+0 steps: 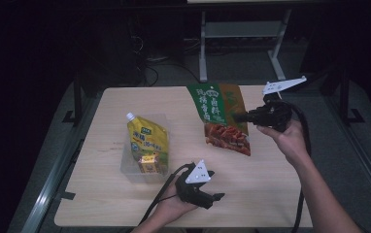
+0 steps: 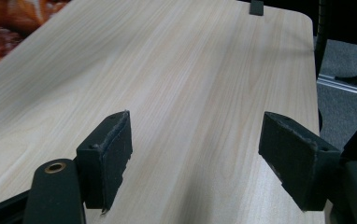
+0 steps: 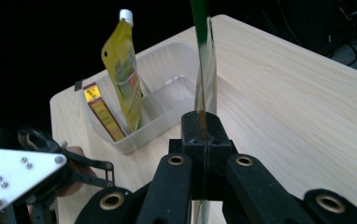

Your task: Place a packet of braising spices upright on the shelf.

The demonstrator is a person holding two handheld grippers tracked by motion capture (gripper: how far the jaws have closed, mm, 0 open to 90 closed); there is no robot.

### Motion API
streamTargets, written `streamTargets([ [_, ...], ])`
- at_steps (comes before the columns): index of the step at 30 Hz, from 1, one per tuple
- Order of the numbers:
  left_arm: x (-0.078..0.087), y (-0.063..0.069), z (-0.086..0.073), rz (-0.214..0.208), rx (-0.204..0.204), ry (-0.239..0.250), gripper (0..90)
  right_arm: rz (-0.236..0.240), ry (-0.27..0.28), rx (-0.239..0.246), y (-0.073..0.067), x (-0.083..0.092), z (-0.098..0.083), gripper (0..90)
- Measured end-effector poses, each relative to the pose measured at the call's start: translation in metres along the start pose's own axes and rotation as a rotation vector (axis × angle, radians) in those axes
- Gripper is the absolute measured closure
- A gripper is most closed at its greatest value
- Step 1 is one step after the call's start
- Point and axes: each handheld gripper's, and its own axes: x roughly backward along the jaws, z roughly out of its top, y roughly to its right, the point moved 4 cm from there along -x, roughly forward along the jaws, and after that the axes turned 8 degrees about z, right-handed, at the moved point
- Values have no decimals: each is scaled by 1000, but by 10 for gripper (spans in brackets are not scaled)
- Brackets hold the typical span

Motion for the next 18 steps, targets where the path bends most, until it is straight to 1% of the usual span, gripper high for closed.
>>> streamTargets([
  [1,0,0,0,-1,3,1,251,2,1,2,-1,-1,2,899],
  [3,1,0,0,3,-13,2,251,12,3,10,-2,-4,5,899],
  [5,1,1,0,-4,-5,13,249,21,4,16,-4,-8,10,899],
  [8,2,2,-1,-7,1,13,246,35,4,25,-5,-15,17,899],
  [9,3,1,-1,-5,-17,6,245,38,4,29,-6,-17,18,899],
  [11,4,0,-1,-10,-14,10,241,45,3,37,-6,-22,23,899],
  [12,4,1,-1,-17,1,18,239,48,2,41,-6,-23,25,899],
  [14,5,2,-1,-23,-1,17,237,56,3,43,-7,-29,30,899],
  [16,5,1,-2,-24,-11,15,235,63,0,47,-7,-33,34,899],
  [17,5,1,-2,-25,-7,17,235,65,1,51,-7,-35,36,899],
  [18,6,0,-3,-26,-15,13,235,68,2,53,-7,-37,38,899],
])
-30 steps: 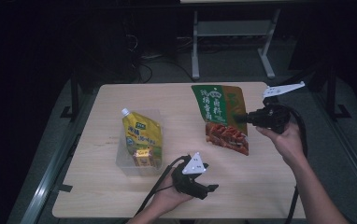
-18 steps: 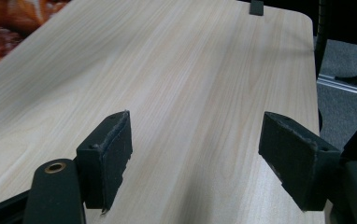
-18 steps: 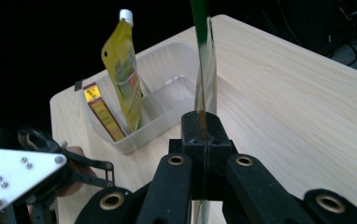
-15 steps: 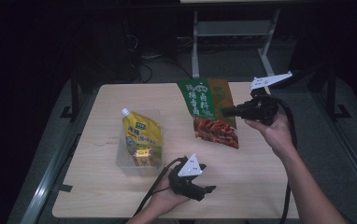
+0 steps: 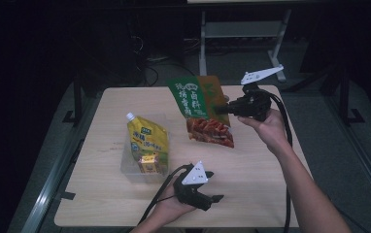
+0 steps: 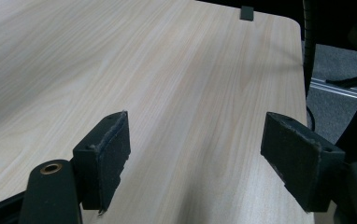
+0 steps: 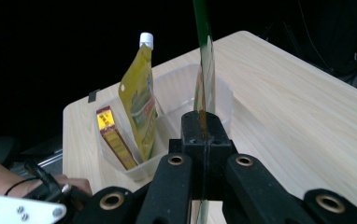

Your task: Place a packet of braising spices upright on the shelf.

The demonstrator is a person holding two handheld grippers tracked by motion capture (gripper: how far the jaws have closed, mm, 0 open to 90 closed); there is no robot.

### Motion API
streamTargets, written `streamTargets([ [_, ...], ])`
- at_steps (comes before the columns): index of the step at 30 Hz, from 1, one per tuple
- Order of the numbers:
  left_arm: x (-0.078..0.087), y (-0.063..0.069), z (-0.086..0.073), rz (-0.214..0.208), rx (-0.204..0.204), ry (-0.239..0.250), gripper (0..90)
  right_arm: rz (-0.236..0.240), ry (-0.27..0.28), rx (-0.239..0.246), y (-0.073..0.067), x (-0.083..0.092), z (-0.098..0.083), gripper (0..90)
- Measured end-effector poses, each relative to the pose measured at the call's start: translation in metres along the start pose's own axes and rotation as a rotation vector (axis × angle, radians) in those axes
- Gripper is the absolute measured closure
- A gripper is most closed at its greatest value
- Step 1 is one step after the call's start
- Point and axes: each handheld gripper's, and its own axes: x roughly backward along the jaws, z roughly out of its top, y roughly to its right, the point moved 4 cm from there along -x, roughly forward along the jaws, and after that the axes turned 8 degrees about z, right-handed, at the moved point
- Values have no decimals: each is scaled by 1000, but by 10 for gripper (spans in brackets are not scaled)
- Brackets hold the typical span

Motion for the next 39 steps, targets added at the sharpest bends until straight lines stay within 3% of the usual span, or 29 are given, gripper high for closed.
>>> streamTargets([
  [10,-1,3,-1,-15,9,13,229,21,6,13,5,-20,15,899],
  [28,1,6,-5,-34,-17,6,229,84,-19,60,7,-80,40,899],
  [39,3,8,-6,-36,-20,15,229,123,-18,33,17,-124,44,899],
])
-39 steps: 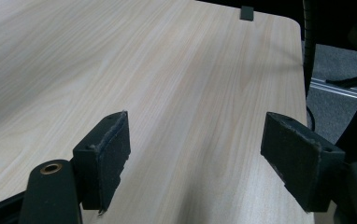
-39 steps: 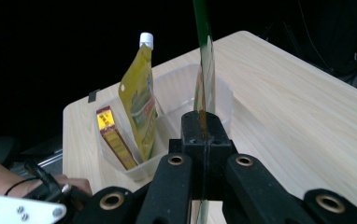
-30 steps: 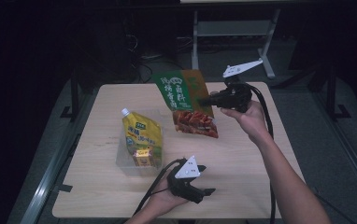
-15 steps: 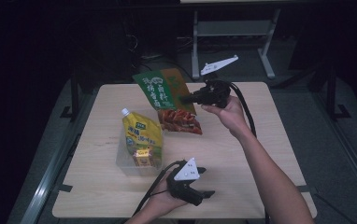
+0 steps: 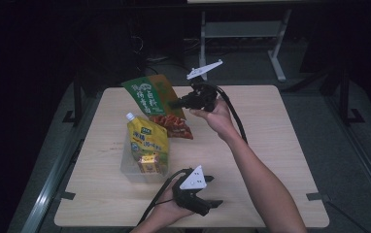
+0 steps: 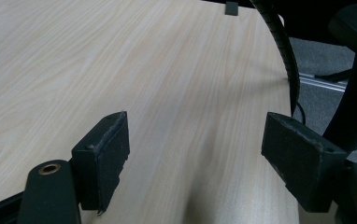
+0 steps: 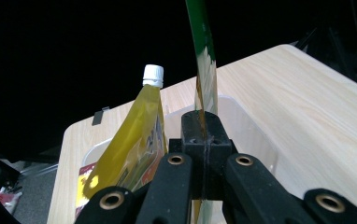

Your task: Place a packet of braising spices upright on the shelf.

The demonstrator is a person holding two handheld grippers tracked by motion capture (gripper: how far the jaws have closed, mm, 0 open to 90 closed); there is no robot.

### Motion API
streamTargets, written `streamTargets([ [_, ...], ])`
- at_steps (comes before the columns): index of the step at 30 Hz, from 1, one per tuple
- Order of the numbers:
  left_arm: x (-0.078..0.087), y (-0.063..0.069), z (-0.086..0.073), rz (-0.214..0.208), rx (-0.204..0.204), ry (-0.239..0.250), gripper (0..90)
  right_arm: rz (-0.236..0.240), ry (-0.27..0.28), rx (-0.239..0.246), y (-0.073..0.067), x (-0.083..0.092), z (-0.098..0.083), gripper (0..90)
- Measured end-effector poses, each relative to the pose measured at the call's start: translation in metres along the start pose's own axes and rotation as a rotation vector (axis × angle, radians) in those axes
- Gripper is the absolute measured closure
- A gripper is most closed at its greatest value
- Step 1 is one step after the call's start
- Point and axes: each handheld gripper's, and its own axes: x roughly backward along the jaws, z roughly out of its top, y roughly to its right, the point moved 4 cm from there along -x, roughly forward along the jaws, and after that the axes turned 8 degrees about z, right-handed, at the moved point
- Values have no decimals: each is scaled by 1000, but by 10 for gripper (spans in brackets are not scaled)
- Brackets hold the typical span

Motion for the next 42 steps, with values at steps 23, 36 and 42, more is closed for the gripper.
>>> streamTargets([
  [23,1,-2,-2,1,2,-2,229,17,-90,-27,20,-65,-7,897],
  [36,-2,-1,-4,7,-2,-14,230,-24,-139,-40,23,-68,-2,744],
  [42,-2,0,-4,7,-2,-13,230,-35,-185,-70,29,-77,5,611],
])
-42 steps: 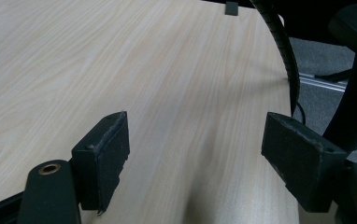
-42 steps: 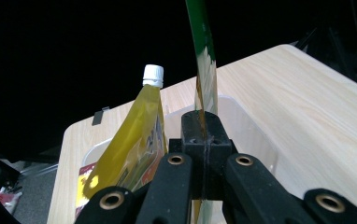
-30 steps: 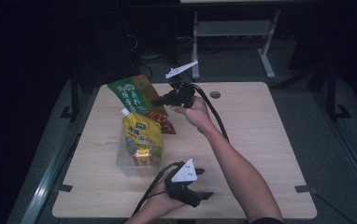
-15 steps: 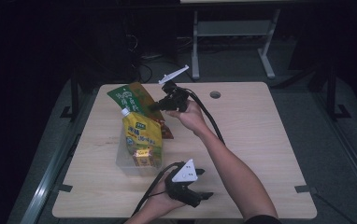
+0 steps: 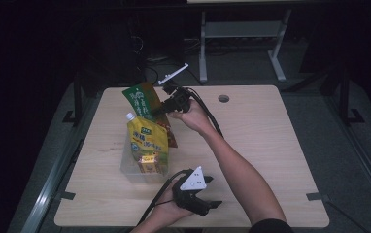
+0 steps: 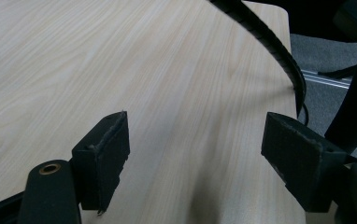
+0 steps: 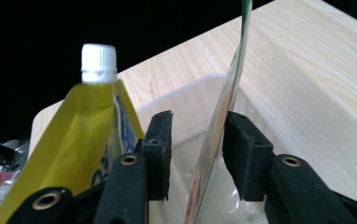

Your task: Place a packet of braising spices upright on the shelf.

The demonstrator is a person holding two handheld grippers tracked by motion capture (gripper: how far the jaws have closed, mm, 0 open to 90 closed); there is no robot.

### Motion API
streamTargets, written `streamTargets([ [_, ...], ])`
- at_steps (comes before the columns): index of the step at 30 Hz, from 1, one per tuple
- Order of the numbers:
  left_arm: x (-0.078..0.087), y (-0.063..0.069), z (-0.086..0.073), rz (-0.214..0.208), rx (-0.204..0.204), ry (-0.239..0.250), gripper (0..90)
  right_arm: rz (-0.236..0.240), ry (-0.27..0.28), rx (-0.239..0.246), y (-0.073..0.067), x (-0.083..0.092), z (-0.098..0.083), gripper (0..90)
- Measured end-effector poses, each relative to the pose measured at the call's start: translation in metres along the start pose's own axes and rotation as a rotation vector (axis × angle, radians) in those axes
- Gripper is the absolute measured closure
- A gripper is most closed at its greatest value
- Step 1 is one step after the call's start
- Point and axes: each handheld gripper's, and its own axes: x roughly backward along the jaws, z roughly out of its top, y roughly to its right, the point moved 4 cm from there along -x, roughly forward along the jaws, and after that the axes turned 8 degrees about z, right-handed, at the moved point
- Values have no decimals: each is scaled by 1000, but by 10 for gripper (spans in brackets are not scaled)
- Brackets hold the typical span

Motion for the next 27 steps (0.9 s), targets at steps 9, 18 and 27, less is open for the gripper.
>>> streamTargets([
  [9,0,0,-1,-6,-2,-14,232,-87,-63,-21,8,-17,19,725],
  [18,1,3,-1,-6,10,-1,232,-87,18,-41,0,-12,13,893],
  [27,1,4,-1,-11,4,2,233,-53,126,4,-13,-8,14,894],
])
